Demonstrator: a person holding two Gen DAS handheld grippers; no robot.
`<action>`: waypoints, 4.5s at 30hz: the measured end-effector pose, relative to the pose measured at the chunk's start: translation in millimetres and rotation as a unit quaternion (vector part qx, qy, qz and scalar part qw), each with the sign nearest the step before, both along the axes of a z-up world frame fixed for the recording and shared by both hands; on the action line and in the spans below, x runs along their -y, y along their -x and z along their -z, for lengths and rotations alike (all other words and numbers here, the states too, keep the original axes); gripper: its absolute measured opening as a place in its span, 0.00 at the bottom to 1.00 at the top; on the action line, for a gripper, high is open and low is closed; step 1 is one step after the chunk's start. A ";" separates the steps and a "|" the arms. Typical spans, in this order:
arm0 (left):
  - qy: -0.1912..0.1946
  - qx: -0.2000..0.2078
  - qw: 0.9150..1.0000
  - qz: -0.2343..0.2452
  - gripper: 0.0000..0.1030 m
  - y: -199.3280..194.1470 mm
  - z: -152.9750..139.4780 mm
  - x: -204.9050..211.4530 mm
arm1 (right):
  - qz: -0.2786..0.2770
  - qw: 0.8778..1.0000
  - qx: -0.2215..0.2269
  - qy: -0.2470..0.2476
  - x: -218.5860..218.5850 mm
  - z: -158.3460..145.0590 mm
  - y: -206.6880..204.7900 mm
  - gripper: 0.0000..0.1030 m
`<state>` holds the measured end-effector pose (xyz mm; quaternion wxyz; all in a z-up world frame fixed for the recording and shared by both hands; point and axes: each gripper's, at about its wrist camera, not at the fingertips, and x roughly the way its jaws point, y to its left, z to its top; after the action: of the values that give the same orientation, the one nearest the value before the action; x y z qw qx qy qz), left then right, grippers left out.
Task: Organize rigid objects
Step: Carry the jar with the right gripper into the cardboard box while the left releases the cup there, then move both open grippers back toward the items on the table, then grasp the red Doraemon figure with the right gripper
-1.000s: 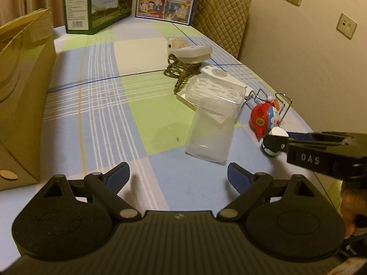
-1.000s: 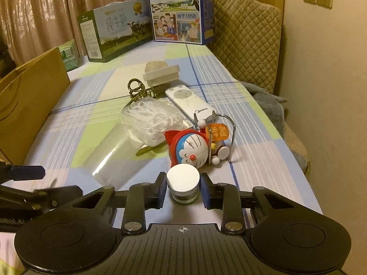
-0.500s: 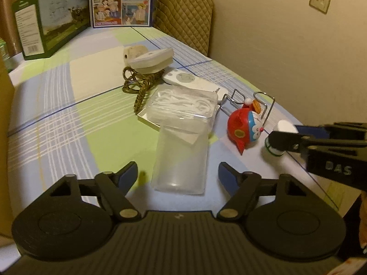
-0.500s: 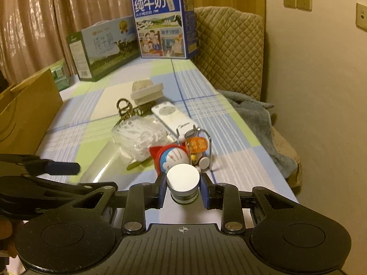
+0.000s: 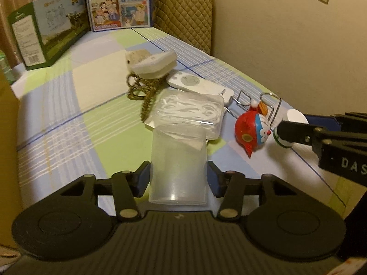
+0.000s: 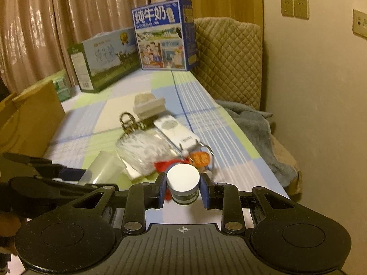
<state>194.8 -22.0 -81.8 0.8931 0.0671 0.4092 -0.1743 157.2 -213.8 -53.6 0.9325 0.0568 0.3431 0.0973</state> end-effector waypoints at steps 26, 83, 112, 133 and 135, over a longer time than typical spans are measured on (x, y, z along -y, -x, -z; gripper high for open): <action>-0.082 0.075 0.970 -0.218 0.45 65.2 -119.8 -266.3 | -0.326 0.941 0.041 -0.078 -261.2 -84.5 -31.0 0.27; 0.057 0.126 0.979 -0.152 0.59 112.8 -144.4 -122.6 | -0.109 0.992 0.048 -0.041 -29.6 -61.0 57.9 0.57; 0.049 0.036 0.995 -0.078 0.64 22.6 -16.5 -44.5 | -0.090 0.995 -0.026 -0.035 19.1 11.7 -20.0 0.81; 0.068 0.025 0.993 -0.090 0.64 10.0 -12.9 -57.2 | 0.043 0.991 -0.077 -0.105 8.2 29.1 -58.9 0.49; 0.070 0.024 0.993 -0.092 0.64 9.9 -13.0 -58.4 | 0.039 0.991 -0.077 -0.099 8.4 26.8 -58.1 0.48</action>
<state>184.8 36.4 -68.8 0.9173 -0.0296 0.3790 -0.1180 215.3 -222.2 -80.4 0.8961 0.1694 0.4003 0.0894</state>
